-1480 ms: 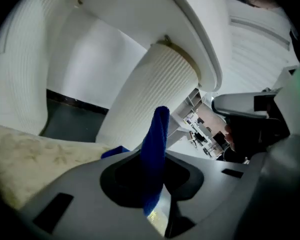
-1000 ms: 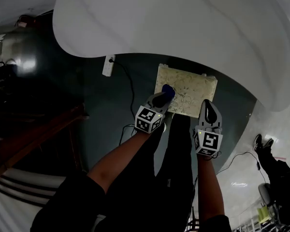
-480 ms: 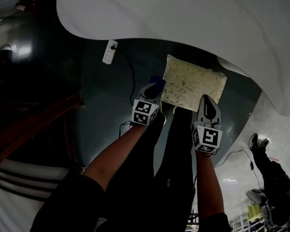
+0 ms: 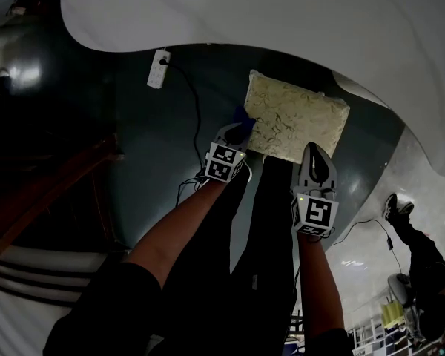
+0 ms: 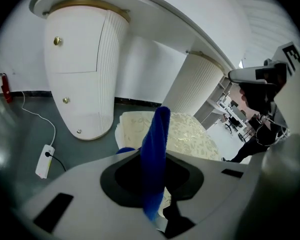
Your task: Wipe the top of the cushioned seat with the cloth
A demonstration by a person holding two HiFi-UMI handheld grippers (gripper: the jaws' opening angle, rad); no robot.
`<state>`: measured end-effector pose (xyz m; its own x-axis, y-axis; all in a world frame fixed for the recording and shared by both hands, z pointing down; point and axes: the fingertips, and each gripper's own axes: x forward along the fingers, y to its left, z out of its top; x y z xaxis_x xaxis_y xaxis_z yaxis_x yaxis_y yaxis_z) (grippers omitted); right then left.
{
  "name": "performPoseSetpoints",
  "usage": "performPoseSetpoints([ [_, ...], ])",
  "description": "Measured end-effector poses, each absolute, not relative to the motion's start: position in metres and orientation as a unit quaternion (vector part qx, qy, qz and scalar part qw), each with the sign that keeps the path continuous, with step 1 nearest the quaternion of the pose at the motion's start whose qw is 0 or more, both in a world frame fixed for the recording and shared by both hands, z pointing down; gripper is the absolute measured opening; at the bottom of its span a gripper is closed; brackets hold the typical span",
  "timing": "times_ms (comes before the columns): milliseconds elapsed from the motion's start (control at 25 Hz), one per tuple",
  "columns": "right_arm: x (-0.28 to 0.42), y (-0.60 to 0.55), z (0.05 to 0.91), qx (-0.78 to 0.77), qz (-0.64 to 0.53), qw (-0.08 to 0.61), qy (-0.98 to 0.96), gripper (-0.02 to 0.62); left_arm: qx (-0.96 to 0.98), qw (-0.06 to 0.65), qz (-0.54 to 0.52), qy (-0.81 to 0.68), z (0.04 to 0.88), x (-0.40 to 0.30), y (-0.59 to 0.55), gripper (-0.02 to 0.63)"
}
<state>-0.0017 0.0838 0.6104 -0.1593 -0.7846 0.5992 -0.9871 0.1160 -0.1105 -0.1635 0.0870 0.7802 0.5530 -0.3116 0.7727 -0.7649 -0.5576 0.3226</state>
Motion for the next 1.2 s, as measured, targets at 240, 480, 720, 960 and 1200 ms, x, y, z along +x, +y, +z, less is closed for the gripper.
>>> performPoseSetpoints([
  [240, 0.014, 0.088, 0.62, 0.616, 0.261, 0.203, -0.715, 0.038, 0.821, 0.333, 0.342, -0.313, 0.797, -0.153, 0.082, 0.083],
  [480, 0.03, 0.087, 0.621, 0.624, 0.267, 0.199, -0.707, 0.038, 0.812, 0.342, 0.335, -0.333, 0.795, -0.141, 0.08, 0.083],
  [720, 0.041, 0.081, 0.619, 0.624, 0.264, 0.195, -0.709, 0.038, 0.808, 0.35, 0.322, -0.349, 0.794, -0.129, 0.084, 0.083],
  [960, 0.054, 0.081, 0.622, 0.632, 0.267, 0.189, -0.703, 0.038, 0.819, 0.346, 0.326, -0.322, 0.794, -0.108, 0.096, 0.083],
  [1200, 0.069, 0.085, 0.63, 0.644, 0.286, 0.178, -0.687, 0.038, 0.813, 0.348, 0.326, -0.335, 0.797, -0.098, 0.098, 0.083],
])
